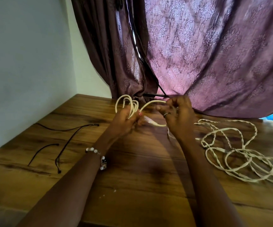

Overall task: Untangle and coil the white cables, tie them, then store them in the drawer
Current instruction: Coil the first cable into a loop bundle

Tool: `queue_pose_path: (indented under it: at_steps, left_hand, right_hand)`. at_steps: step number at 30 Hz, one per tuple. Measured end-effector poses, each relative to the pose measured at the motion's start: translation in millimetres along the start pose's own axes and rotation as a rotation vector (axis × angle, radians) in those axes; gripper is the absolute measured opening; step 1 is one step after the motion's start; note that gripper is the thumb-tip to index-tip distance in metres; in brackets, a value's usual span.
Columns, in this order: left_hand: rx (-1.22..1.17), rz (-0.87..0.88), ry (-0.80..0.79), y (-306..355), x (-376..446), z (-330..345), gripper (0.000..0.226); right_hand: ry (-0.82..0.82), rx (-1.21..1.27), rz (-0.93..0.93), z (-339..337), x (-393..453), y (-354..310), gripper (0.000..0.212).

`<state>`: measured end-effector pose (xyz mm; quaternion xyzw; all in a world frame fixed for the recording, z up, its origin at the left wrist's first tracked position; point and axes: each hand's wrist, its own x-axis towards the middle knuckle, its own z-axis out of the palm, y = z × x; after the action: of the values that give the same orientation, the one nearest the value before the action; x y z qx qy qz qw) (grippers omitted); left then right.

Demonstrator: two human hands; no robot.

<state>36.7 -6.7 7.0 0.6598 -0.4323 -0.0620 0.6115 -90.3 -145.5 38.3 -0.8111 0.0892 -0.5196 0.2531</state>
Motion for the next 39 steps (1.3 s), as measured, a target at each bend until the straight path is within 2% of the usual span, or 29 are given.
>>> queue_pose_path:
  at_steps: [2,3,4,7,10,12,14,16,18,19,21,23,25,28,30,33,36,39]
  left_hand:
    - [0.029,0.030,-0.074,-3,-1,4,0.016]
    - [0.019,0.031,-0.087,-5,-1,5,0.015]
    - [-0.022,0.016,-0.076,-5,0,6,0.016]
    - [-0.357,-0.090,0.094,1,6,2,0.018]
    - [-0.799,-0.163,0.281,7,12,-24,0.024]
    - [-1.060,-0.159,0.244,5,12,-44,0.031]
    - [-1.188,-0.122,0.110,4,10,-53,0.038]
    - [-1.190,-0.110,-0.002,5,8,-54,0.043]
    - [-1.165,-0.108,-0.129,10,5,-52,0.045]
    - [-1.153,-0.099,-0.194,12,4,-52,0.046]
    - [-1.125,-0.092,-0.273,16,3,-52,0.047]
    - [-1.103,-0.099,-0.288,18,2,-50,0.047]
    - [-1.080,-0.116,-0.276,22,1,-46,0.048]
    - [-1.044,-0.206,-0.178,17,6,-41,0.055]
    - [-1.034,-0.263,-0.138,10,10,-43,0.061]
    - [-0.968,-0.316,-0.220,1,10,-46,0.061]
    - [-0.867,-0.333,-0.370,3,5,-38,0.050]
    - [-0.797,-0.333,-0.385,14,-1,-30,0.036]
  right_hand:
    - [-0.067,-0.426,-0.113,5,-1,5,0.054]
    - [-0.148,-0.531,-0.170,6,-2,9,0.057]
    - [-0.226,-0.550,-0.210,8,-2,12,0.053]
    - [-0.352,-0.461,-0.267,8,-1,18,0.018]
    - [-0.392,-0.417,-0.232,5,0,23,0.011]
    - [-0.375,-0.400,-0.130,4,-3,28,0.012]
    - [-0.315,-0.265,0.097,6,-4,28,0.017]
    - [-0.287,0.002,0.389,5,-2,18,0.025]
    - [-0.321,0.232,0.577,1,-1,8,0.015]
    - [-0.356,0.258,0.602,-2,-1,3,0.003]
    - [-0.433,0.133,0.526,-3,-1,2,0.016]
    - [-0.498,-0.017,0.391,1,-3,-2,0.017]
    - [-0.507,0.101,0.386,8,-6,-7,0.022]
    - [-0.397,0.546,0.566,9,-6,-16,0.011]
    - [-0.259,0.747,0.660,5,-2,-13,0.016]
    - [-0.049,0.940,0.788,-5,5,-3,0.018]
    - [0.065,0.869,0.808,-9,5,10,0.021]
    - [0.056,0.370,0.641,-5,2,27,0.023]
